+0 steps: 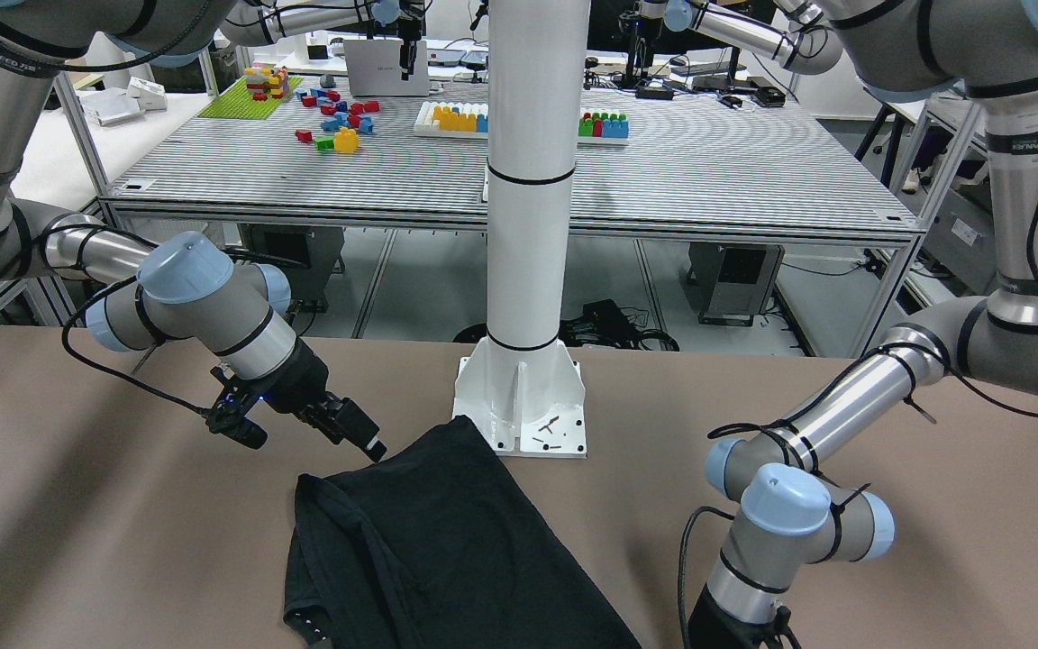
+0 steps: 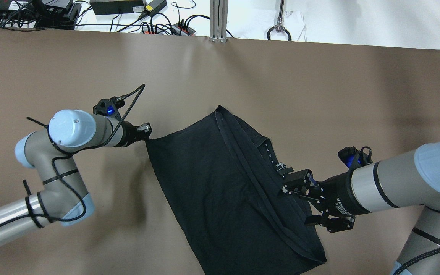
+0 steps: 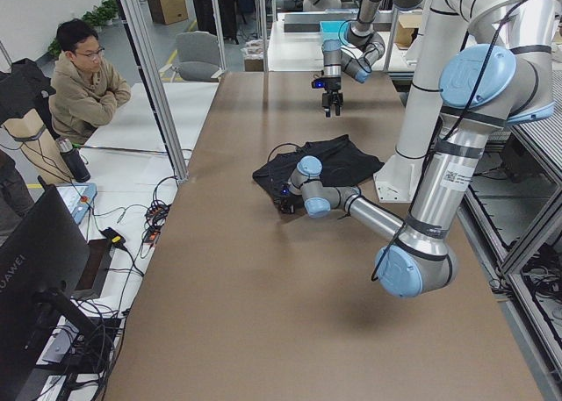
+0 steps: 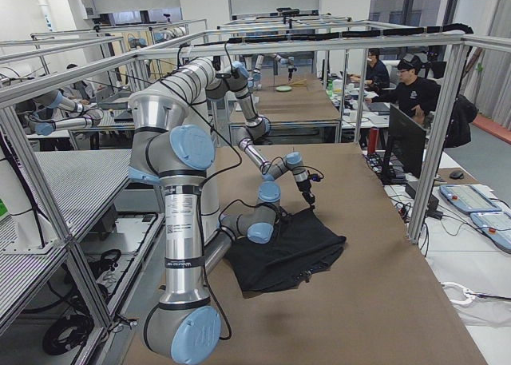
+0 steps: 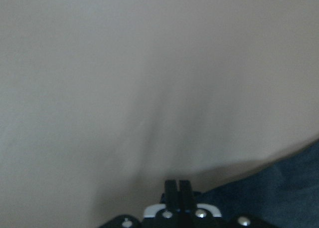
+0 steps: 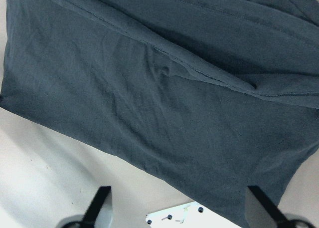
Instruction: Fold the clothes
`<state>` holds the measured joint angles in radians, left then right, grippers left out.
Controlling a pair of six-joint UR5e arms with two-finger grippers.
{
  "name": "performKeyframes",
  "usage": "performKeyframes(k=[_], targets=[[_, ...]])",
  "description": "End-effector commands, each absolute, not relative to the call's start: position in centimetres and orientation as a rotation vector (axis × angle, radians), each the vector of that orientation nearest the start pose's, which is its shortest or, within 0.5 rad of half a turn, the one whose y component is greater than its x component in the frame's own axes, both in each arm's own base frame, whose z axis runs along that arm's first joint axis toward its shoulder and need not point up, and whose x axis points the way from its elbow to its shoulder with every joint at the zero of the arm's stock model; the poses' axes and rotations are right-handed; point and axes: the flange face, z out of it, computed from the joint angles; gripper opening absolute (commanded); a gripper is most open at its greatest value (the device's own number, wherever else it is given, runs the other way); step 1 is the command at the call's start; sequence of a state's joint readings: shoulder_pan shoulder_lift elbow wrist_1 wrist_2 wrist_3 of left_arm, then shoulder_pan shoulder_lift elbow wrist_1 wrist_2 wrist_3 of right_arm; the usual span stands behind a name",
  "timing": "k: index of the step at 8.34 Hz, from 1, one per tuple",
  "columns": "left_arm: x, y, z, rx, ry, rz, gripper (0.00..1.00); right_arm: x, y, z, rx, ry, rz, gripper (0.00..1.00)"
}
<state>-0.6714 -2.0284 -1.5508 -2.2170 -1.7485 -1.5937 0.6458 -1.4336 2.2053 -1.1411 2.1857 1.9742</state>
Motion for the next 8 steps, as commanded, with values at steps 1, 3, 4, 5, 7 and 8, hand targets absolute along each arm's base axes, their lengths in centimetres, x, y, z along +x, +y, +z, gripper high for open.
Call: performKeyframes(k=[1,3,4,5,7,8], targets=[[47.2,-63.5,27.7,0.23,1.067,-0.567,0.0,-30.9,-34.0,24.9,-0.375,-1.226,0.564,0.94],[45.9,-71.1,24.2,0.239,1.032,-0.583,0.0,-30.4,-34.5,24.9,-0.36,-1.231,0.577,0.94],[47.5,-73.8,21.7,0.249,1.007,-0.59,0.0,-30.4,-34.6,25.2,-0.359,-1.227,0.581,0.94],[48.9,-75.4,19.9,0.265,1.013,-0.588,0.0,-30.6,-35.0,25.7,-0.358,-1.217,0.59,0.95],[50.0,-76.4,19.2,0.305,0.999,-0.582,0.0,-30.7,-35.6,25.8,-0.279,-1.22,0.637,0.94],[50.1,-76.7,19.0,0.319,0.99,-0.573,0.0,-31.2,-35.7,25.9,-0.227,-1.22,0.653,0.95]])
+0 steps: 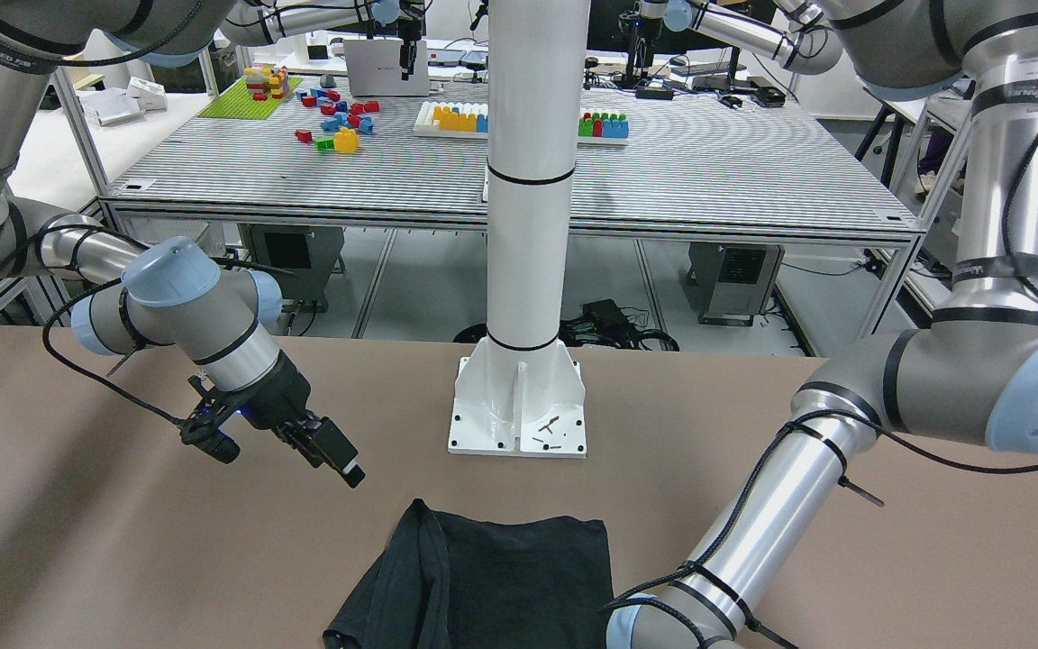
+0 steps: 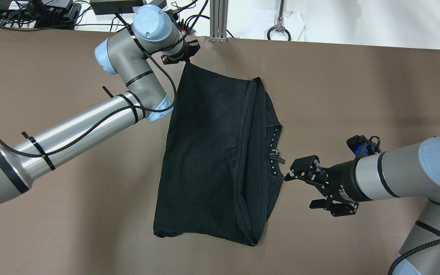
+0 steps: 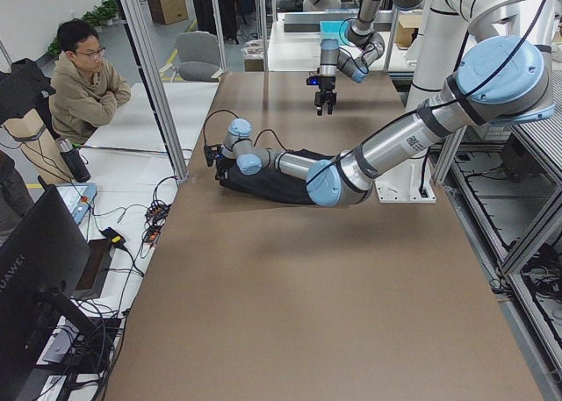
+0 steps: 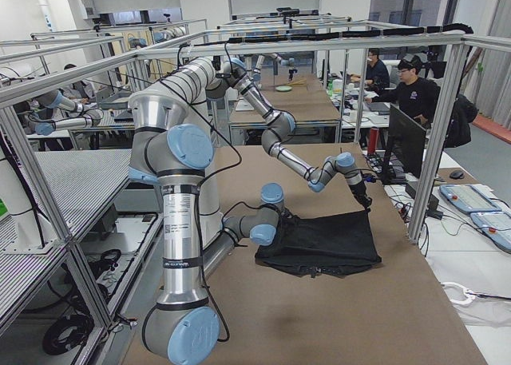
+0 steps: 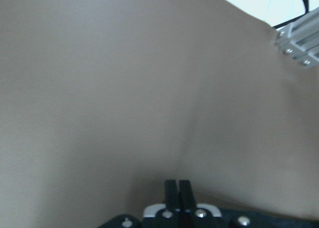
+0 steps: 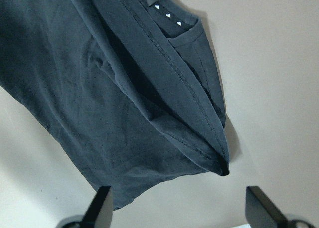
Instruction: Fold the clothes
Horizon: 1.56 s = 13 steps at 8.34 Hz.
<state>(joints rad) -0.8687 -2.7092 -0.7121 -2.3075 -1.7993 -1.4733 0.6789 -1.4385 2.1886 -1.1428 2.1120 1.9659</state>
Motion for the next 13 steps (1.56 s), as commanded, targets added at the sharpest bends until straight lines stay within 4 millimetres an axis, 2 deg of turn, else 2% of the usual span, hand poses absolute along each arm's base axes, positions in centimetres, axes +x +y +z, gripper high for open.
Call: performKeyframes(k=[1,2,3,4,5,6,7,8,9,11,13], targets=[[49.8,-76.8,18.8,0.341,0.99,-0.561,0.99,-32.1,-35.7,26.0,-0.189,-1.217,0.641,0.95],[49.7,-76.8,19.0,0.362,0.982,-0.567,1.0,-33.0,-35.9,26.3,-0.149,-1.209,0.606,0.94],[49.4,-76.4,19.8,0.372,0.984,-0.567,1.0,-34.8,-37.1,25.7,-0.068,-1.207,0.497,0.94],[48.4,-75.0,22.2,0.378,0.994,-0.564,1.0,-38.1,-37.6,24.5,0.024,-1.144,0.38,0.94],[47.4,-74.0,24.4,0.382,0.996,-0.562,1.0,-42.3,-38.3,22.6,0.172,-1.02,0.165,0.94],[46.9,-73.4,25.5,0.388,0.995,-0.552,1.0,-45.2,-37.4,21.0,0.234,-0.928,0.036,0.94],[46.9,-73.2,26.5,0.383,0.987,-0.551,1.0,-47.8,-37.4,21.8,0.28,-0.854,0.021,0.95],[46.8,-73.2,26.8,0.382,0.984,-0.552,1.0,-52.2,-33.6,21.8,0.384,-0.796,-0.071,0.94],[46.8,-73.2,26.8,0.383,0.983,-0.553,1.0,-55.8,-30.4,23.3,0.425,-0.737,-0.126,0.91],[46.8,-73.2,26.8,0.382,0.982,-0.554,1.0,-57.6,-29.5,25.2,0.421,-0.664,-0.215,0.64],[46.9,-73.1,27.1,0.379,0.982,-0.556,1.0,-58.1,-28.6,24.9,0.41,-0.639,-0.244,0.47]])
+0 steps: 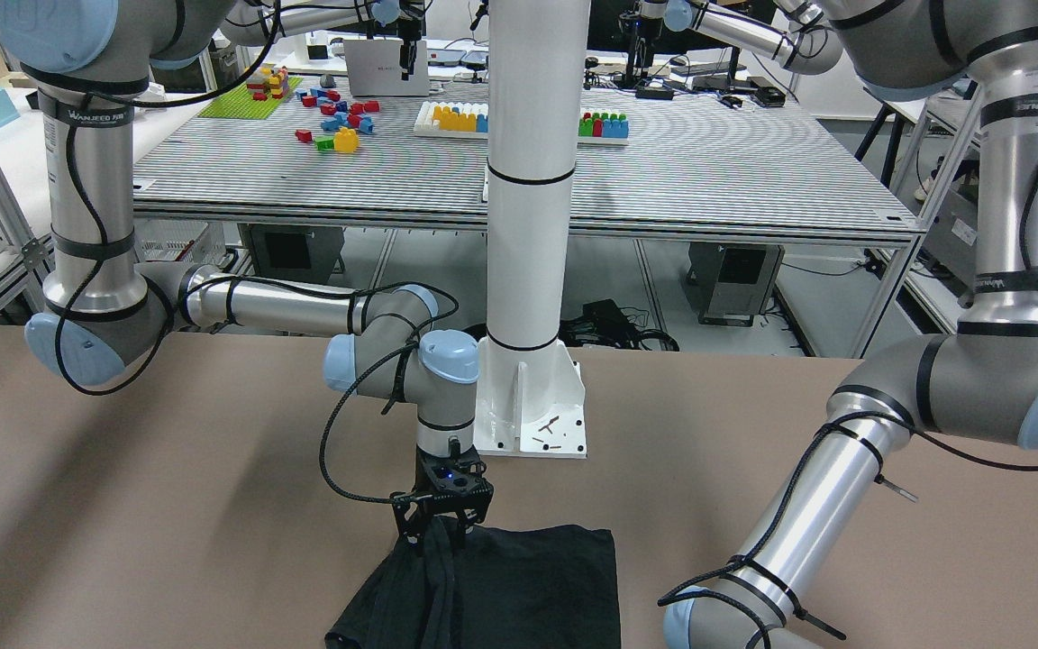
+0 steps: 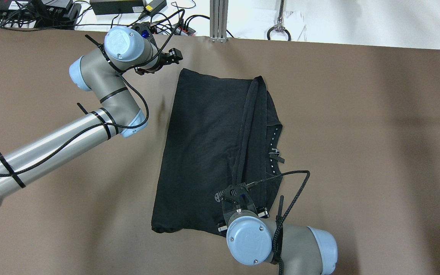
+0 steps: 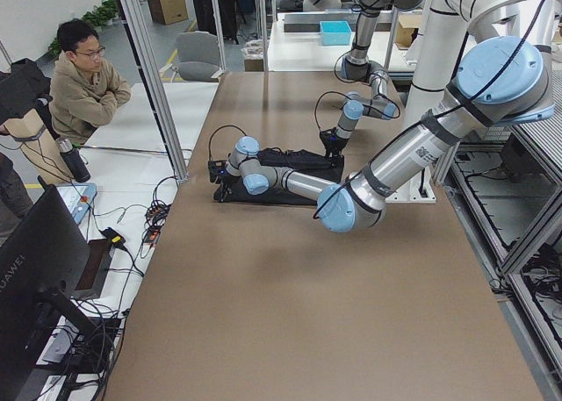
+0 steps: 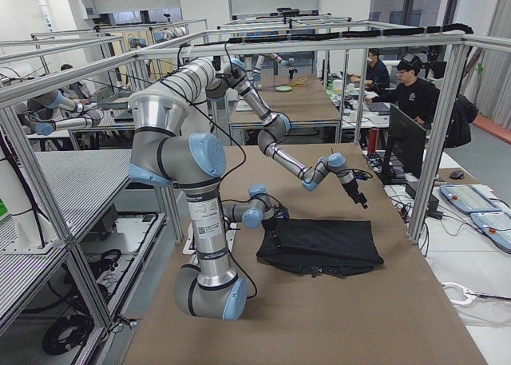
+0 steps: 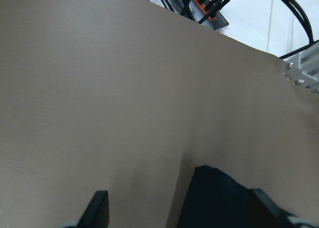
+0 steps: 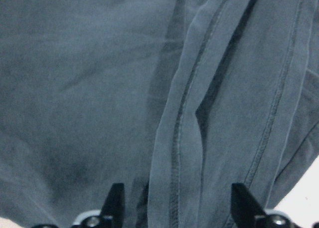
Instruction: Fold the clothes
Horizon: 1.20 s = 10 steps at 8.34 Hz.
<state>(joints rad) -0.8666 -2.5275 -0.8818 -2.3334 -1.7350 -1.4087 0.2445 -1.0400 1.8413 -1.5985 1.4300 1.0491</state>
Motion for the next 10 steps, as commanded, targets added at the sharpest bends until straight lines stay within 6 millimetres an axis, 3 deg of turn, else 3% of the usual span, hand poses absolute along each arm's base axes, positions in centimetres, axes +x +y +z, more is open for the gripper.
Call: performKeyframes(k=[1,3,4,8,10], targets=[[46.9,-73.1,27.1,0.379,0.982,-0.558,1.0,-58.2,-28.6,24.4,0.412,-0.647,-0.244,0.33],[46.9,-73.0,27.8,0.374,0.976,-0.56,1.0,-58.3,-28.6,23.2,0.404,-0.627,-0.25,0.21],[46.9,-73.0,27.8,0.373,0.976,-0.561,1.0,-58.2,-28.6,23.2,0.404,-0.626,-0.251,0.0],[47.0,-72.8,27.8,0.374,0.979,-0.563,1.0,-56.8,-28.9,23.0,0.363,-0.649,-0.27,0.0],[47.1,-72.7,27.8,0.379,0.978,-0.564,1.0,-57.2,-29.0,22.9,0.362,-0.637,-0.267,0.01]])
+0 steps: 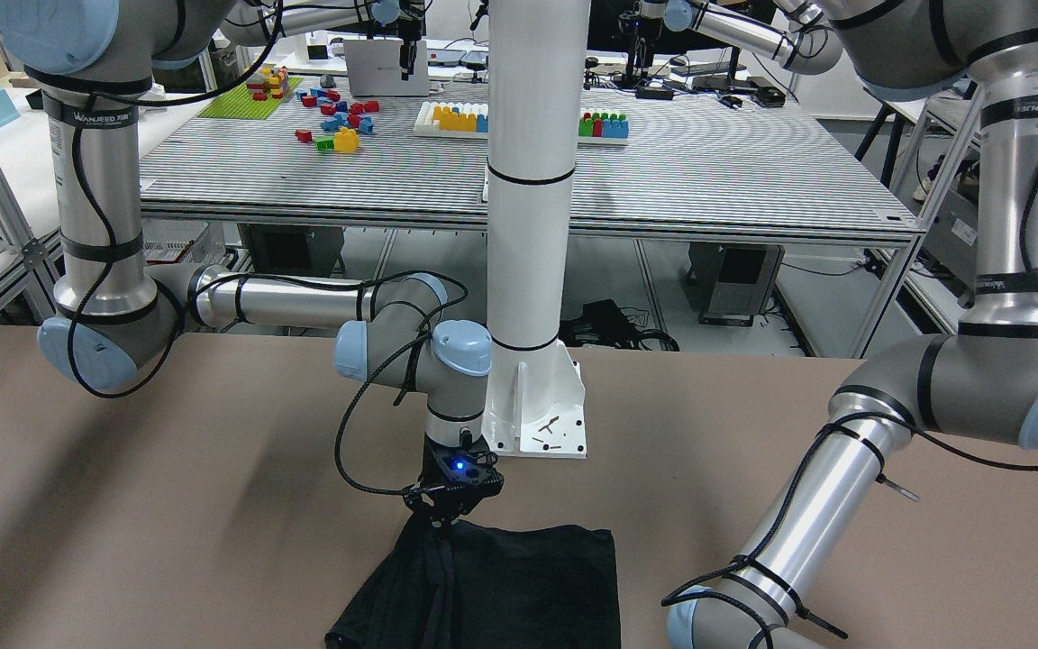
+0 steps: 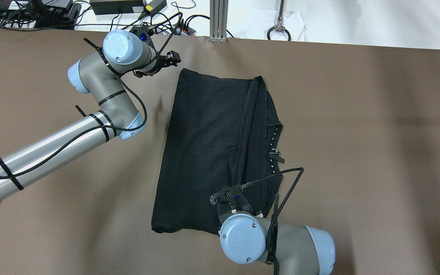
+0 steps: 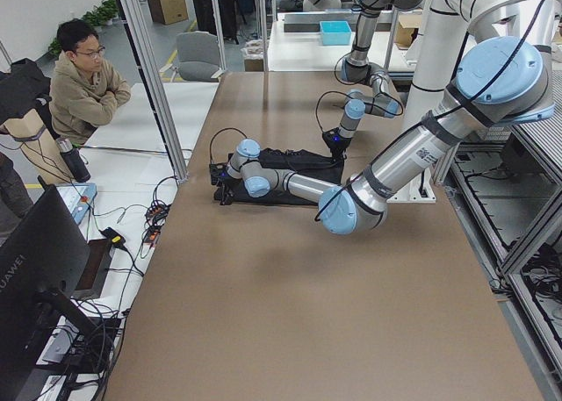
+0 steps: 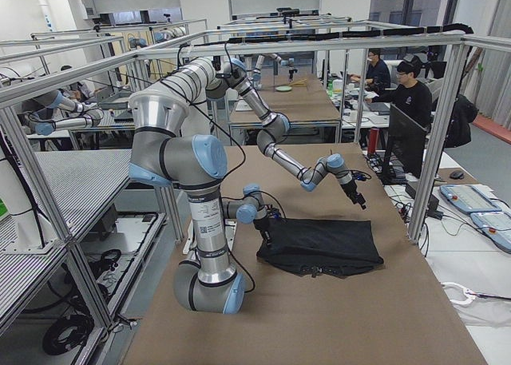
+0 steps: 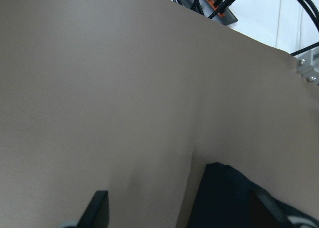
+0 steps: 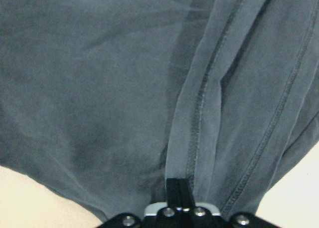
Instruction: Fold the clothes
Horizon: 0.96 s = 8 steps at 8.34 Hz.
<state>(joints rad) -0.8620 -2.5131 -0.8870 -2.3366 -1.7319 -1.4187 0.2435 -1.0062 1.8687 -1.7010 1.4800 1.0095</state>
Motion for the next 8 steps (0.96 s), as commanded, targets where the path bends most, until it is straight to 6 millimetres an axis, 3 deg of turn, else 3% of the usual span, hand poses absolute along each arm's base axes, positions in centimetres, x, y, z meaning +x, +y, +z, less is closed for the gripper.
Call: performKeyframes(k=[1,2,5,8], targets=[[47.84,-72.33,27.71,0.394,0.972,-0.569,1.0,-57.3,-28.99,23.02,0.359,-0.635,-0.263,0.24],[48.27,-72.07,27.58,0.389,0.975,-0.574,1.0,-58.05,-29.0,23.65,0.353,-0.622,-0.264,0.33],[48.26,-72.05,27.5,0.387,0.978,-0.579,1.0,-58.13,-28.82,23.75,0.352,-0.621,-0.268,0.35],[48.23,-72.09,27.71,0.384,0.976,-0.596,1.0,-58.13,-28.72,23.69,0.352,-0.623,-0.269,0.22]])
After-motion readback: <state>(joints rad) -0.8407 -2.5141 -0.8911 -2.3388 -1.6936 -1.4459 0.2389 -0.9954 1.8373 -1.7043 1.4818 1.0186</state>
